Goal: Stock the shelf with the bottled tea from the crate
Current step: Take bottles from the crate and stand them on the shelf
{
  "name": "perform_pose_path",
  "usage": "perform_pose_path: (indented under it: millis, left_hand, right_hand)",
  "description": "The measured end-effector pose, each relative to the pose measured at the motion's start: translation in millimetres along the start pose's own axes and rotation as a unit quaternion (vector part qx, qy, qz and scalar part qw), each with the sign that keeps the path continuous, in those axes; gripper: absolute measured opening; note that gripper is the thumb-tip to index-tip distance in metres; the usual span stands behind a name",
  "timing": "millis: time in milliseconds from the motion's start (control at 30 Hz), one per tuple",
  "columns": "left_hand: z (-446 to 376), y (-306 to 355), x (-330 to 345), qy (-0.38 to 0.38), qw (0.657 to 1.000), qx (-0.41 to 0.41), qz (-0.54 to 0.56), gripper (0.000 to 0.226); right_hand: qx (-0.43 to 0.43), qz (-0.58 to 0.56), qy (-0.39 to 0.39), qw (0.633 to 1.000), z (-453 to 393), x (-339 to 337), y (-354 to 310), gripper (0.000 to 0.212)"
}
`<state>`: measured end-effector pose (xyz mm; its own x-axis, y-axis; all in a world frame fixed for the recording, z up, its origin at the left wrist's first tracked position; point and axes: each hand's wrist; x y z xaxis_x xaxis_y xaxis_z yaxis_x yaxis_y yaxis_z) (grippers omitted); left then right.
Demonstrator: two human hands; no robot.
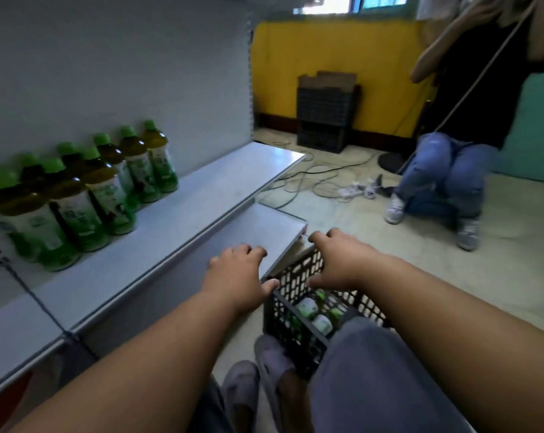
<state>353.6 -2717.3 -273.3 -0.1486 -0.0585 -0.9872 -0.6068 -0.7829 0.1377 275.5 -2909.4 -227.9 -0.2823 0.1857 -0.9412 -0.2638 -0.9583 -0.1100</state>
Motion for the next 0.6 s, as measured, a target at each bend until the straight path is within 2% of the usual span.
perform_pose_path:
  millis: [167, 333, 467, 600]
  left_hand:
    - [-9, 64, 33, -0.021, 0.997, 0.074, 0.003, 0.063]
    - [-47, 90, 78, -0.066, 0.992, 0.106, -0.026, 0.065]
    - [-88, 104, 127, -0.122, 0.985, 0.119, -0.036, 0.066]
    - [-128, 119, 183, -0.158, 0.977, 0.138, -0.037, 0.073]
  right_hand:
    - [0.112, -0.057, -0.022, 0.992, 18, 14, 64, 0.083]
    - [0.172, -0.127, -0.045, 0.976, -16, 43, 114, 0.085]
    - [0.218, -0.191, -0.065, 0.955, -54, 100, 150, 0.089]
    - [0.270, -0.272, -0.097, 0.919, -92, 173, 182, 0.089]
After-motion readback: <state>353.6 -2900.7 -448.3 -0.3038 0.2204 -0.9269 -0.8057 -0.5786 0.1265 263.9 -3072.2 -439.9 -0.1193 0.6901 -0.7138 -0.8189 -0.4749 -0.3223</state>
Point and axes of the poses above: each hand's wrist, its own z-axis away from the middle knuckle, its own x-axis out of the palm, y = z × x, and after that the axes turned 9 degrees about -y, right-handed
